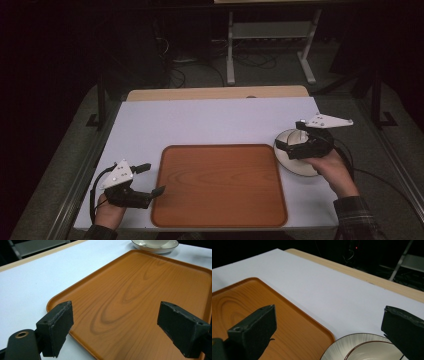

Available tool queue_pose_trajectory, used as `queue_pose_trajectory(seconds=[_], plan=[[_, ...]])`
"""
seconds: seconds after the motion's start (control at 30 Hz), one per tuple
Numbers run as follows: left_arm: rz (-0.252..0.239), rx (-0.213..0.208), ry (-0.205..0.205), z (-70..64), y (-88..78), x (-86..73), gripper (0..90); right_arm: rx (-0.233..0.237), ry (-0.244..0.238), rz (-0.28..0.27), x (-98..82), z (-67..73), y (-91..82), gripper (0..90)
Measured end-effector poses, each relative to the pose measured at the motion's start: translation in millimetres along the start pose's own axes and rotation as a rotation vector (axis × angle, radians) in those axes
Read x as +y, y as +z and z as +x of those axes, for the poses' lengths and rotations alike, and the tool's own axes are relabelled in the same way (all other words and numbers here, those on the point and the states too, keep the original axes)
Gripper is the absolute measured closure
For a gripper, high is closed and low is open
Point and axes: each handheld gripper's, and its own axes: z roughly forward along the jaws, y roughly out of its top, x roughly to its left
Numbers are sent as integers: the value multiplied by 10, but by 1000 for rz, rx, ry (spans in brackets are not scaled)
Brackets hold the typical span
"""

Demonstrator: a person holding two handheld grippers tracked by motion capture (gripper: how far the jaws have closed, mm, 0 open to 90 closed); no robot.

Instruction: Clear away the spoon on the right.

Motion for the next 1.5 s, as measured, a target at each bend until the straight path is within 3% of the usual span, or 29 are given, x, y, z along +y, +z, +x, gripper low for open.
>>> queue_pose_trajectory(seconds=[0.2, 0.27, 0.37, 0.73, 0.97, 1.13, 1.17, 1.3, 1.5], plan=[[1, 0, 0, 3, 1, -2, 129, -21, 16, 36, 31, -52, 64, 11], [0, 0, -2, 1, 4, -3, 129, -10, 20, 49, 48, -90, 75, 116], [1, 1, -2, 3, 0, -3, 129, -3, 39, 64, 69, -145, 99, 129], [-1, 5, -5, 8, -8, -7, 129, -56, 101, 128, 79, -343, 199, 261], [-1, 4, -4, 4, -9, -4, 129, -95, 113, 158, 51, -437, 244, 476], [-1, 3, -3, 3, -12, -4, 129, -140, 126, 162, 45, -489, 264, 595], [-2, 4, -4, 3, -14, -4, 129, -163, 129, 173, 36, -515, 274, 662], [-3, 6, -8, 9, -17, -8, 129, -196, 145, 188, 10, -582, 295, 785], [-1, 6, -10, 9, -15, -10, 129, -247, 148, 209, -18, -649, 322, 891]])
